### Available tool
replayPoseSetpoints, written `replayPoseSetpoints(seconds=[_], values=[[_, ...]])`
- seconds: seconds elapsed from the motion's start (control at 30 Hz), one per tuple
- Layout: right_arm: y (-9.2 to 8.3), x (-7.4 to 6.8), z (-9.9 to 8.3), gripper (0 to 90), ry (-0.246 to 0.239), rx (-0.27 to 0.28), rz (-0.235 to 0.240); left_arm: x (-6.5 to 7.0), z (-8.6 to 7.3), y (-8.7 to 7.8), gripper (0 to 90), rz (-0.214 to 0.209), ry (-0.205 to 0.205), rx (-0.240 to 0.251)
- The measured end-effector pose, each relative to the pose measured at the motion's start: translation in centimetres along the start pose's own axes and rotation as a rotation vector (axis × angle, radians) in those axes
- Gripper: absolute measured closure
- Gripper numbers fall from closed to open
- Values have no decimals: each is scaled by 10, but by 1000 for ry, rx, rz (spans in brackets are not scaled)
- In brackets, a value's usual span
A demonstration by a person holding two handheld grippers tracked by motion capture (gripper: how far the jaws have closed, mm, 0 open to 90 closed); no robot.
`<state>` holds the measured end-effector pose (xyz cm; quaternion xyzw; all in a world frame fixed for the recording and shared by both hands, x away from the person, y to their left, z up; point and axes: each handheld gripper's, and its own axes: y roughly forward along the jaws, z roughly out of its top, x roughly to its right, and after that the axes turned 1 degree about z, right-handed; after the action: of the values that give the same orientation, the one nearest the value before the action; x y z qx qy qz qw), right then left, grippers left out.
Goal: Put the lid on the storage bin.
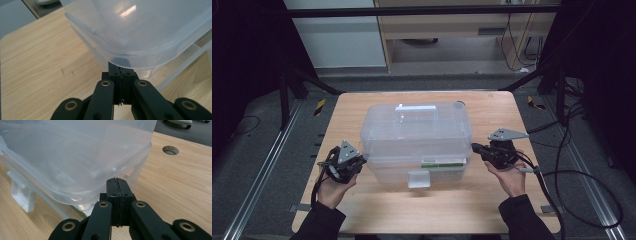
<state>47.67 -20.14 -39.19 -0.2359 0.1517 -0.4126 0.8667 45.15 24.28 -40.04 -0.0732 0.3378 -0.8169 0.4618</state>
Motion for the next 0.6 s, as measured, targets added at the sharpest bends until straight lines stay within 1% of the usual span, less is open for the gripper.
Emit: replayPoseSetpoints(seconds=[0.13, 0.23, 0.27, 0.33, 0.4, 0.47, 0.6], values=[[2, -1, -2, 898, -3, -11, -4, 0, -1, 1, 887, -2, -2, -18], [3, 1, -4, 894, -2, -18, -9, -3, -5, 2, 884, 31, 1, -55], [3, 1, -4, 893, -4, -22, -17, -5, -8, 4, 882, 35, -14, -59], [2, 2, -4, 885, -13, -28, -32, -12, -12, 4, 882, 25, -50, -49], [2, 3, -5, 874, -16, -26, -39, -16, -13, 3, 879, 43, -57, -51], [0, 6, -7, 858, -4, -26, -45, -19, -14, 1, 871, 47, -71, -45], [-5, 14, -12, 800, 2, -26, -83, -25, -15, -4, 827, 83, -85, -31]])
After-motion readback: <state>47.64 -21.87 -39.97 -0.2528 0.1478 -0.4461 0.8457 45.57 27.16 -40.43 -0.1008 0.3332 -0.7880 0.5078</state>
